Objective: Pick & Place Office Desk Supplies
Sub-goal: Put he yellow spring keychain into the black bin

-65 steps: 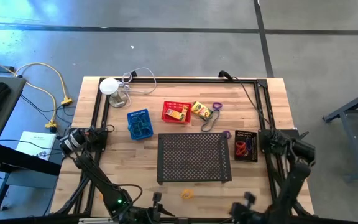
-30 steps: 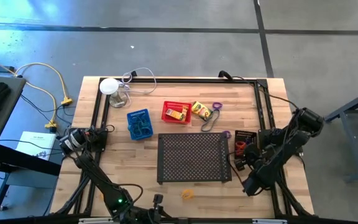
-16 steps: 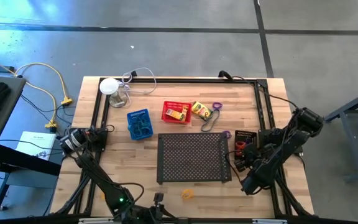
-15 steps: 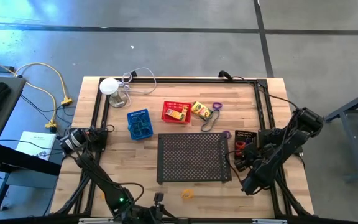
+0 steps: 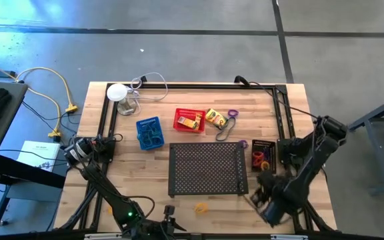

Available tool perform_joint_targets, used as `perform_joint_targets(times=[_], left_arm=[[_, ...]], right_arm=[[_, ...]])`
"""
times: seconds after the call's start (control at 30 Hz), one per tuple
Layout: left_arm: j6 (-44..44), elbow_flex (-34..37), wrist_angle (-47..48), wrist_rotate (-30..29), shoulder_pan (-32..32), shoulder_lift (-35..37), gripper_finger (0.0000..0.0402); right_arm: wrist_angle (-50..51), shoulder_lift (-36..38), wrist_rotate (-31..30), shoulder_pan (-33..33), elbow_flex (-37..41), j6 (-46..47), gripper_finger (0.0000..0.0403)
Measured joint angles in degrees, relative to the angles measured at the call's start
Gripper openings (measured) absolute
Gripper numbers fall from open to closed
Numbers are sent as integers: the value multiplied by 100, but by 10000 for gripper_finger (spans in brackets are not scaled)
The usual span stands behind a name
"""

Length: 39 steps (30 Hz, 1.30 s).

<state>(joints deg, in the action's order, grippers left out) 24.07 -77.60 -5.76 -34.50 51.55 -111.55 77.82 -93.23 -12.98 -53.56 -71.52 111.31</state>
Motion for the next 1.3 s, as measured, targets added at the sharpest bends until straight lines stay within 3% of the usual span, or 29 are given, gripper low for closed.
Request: perform_joint_targets(times=[0.13,0.23,0.47,0.67,0.9,1.13,1.3], left_arm=[[5,0,60,0,0,0,161],[29,0,81,2,0,0,161],[40,0,81,1,24,0,161],[40,0,81,0,-7,0,161],[38,0,103,0,-50,0,161],[38,0,103,0,-44,0,161],[40,0,103,0,-4,0,161]], right_arm=[[-1847,-5,180,-465,-42,-162,227],[-3180,-130,-461,-813,-49,-989,227],[-5894,-969,-2206,-1106,-46,-4647,227],[-7376,-1979,-2480,-836,-42,-7901,227],[-7368,-2363,-2684,-196,-40,-7989,214],[-7379,-2570,-1953,462,-40,-7977,204],[-7384,-2647,-2196,652,-37,-8154,202]])
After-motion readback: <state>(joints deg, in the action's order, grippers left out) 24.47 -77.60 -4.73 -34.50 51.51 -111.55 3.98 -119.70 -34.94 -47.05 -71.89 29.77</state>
